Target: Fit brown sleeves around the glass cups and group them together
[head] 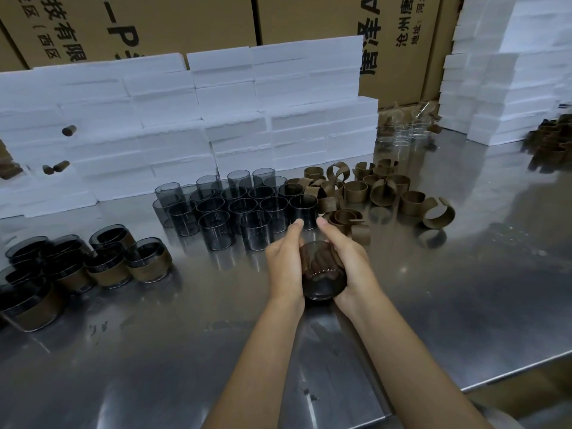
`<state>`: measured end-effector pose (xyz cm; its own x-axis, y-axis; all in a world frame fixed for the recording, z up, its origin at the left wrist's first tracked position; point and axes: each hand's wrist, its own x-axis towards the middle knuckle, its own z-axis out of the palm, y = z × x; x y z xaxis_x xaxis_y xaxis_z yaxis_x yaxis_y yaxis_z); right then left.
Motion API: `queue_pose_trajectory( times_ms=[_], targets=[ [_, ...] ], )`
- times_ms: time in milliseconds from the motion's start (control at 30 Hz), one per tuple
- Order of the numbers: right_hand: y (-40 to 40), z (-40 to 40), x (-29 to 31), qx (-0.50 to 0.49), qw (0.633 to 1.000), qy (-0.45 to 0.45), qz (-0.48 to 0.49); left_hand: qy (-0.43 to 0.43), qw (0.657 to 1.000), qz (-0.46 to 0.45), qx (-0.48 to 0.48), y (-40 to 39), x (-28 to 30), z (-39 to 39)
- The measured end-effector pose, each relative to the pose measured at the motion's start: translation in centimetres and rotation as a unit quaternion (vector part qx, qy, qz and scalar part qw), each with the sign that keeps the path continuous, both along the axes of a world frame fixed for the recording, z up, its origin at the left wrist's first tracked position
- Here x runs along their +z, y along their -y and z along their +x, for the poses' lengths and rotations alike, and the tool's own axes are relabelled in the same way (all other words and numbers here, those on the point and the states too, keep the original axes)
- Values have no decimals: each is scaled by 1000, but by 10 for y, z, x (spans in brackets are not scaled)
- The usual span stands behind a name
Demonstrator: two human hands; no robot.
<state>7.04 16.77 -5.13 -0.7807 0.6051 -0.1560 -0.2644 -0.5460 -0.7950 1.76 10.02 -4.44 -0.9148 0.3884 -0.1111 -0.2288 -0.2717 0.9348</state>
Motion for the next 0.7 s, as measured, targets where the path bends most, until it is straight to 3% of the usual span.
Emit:
queue_pose_trajectory(
  times_ms=[367,467,567,633,700],
  targets=[
    [-1,2,4,-21,1000,5,5,-32,999,-27,-9,0,-2,-5],
    [-6,2,4,-94,995,11,21,-113,987,-68,-91,6,2,0],
    [-12,7,5,-143,989,13,44,-186,950,-176,-179,12,1,8],
    [-14,11,7,-144,988,20,58,-181,949,-166,-197,11,0,13],
    [-15,13,10,-130,990,14,45,-125,969,-102,-185,9,1,13]
  ],
)
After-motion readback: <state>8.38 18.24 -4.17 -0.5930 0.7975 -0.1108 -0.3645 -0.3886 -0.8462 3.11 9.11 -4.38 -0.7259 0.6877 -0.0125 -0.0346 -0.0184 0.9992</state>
